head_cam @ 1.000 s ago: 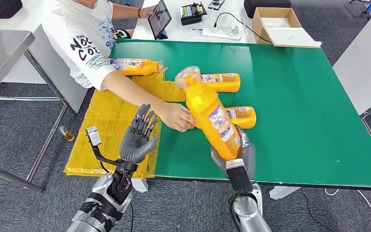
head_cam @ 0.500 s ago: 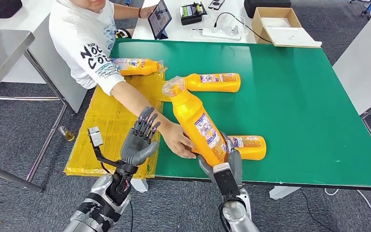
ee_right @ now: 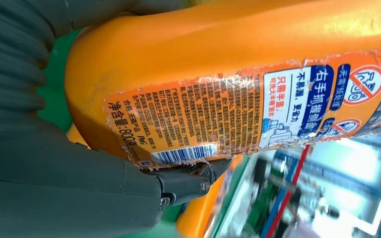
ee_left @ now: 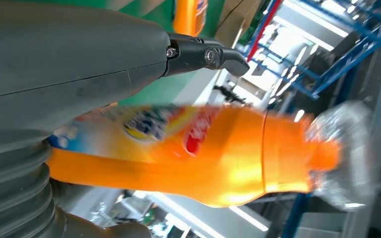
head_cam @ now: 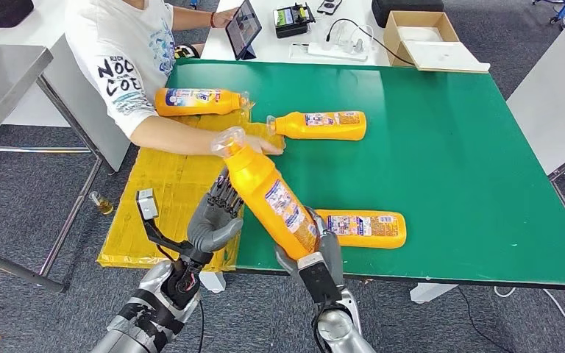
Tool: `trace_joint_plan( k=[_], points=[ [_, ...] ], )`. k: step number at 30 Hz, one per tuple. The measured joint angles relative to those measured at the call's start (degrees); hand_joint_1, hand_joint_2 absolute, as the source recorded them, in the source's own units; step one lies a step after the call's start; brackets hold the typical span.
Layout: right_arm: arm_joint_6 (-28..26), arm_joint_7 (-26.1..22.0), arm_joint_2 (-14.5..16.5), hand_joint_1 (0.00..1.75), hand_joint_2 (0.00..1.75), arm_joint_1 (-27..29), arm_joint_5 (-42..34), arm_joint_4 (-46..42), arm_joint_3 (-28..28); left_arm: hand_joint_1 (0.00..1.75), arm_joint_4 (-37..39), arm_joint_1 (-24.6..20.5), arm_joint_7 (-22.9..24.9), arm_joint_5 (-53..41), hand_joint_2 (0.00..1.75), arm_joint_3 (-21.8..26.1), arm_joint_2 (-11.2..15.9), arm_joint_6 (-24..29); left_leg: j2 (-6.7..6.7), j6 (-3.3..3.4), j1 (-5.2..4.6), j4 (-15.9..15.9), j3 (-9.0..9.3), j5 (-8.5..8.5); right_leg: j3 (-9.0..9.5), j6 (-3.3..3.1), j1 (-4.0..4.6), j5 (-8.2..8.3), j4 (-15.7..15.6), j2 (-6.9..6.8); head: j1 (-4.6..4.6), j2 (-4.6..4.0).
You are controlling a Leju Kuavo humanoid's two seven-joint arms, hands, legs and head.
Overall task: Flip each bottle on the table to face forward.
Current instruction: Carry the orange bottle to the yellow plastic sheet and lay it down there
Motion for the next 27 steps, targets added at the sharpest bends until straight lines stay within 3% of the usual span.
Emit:
trace_joint_plan(
  k=[6,11,22,23,26,27],
  points=[
    [0.2,0.0,0.8,1.75,1.75,-0.8,0.6,2.2,1.7,0.0,0.6,-0.5,0.0,0.3,1.75,-0.7,0.1,-0.3,0.0,0.0,0.0,0.0,0.0,0.0,0.0,0.0,0.0,0.0,0.0,0.0,-0.01,0.0],
    [0.8,-0.1,3.9,1.75,1.75,-5.8,0.6,13.8,8.0,0.0,4.8,-2.2,-0.4,2.2,1.75,-2.9,1.3,-0.9,0.03,-0.01,0.02,0.0,0.01,0.01,-0.04,0.0,0.01,0.0,0.0,0.01,-0.02,0.0],
    [1.2,-0.1,4.4,1.75,1.75,-7.3,0.6,18.0,8.8,0.0,6.8,-2.4,-0.6,2.7,1.75,-3.7,1.9,-1.0,0.03,-0.02,0.02,0.0,0.01,0.01,-0.06,-0.01,0.02,0.0,0.0,0.01,-0.01,0.0],
    [1.2,-0.1,4.4,1.75,1.75,-7.3,0.6,18.1,8.8,0.22,6.9,-2.4,-0.7,2.6,1.75,-3.7,1.9,-1.0,0.03,-0.02,0.02,0.0,0.01,0.01,-0.06,-0.01,0.02,0.0,0.0,0.01,-0.01,0.0],
    [1.4,-0.1,4.4,1.75,1.75,-7.5,0.5,18.6,8.9,1.52,7.1,-2.4,-1.2,2.6,1.75,-3.8,1.9,-1.1,0.03,-0.02,0.02,0.0,0.01,0.01,-0.06,-0.01,0.01,0.0,0.0,0.01,-0.01,0.0],
    [1.4,-0.1,4.4,1.75,1.75,-7.5,0.4,18.7,9.0,1.74,7.1,-2.4,-1.3,2.6,1.75,-3.8,1.9,-1.2,0.03,-0.02,0.02,0.0,0.01,0.01,-0.06,-0.01,0.01,0.0,0.0,0.01,-0.01,0.0]
  ],
)
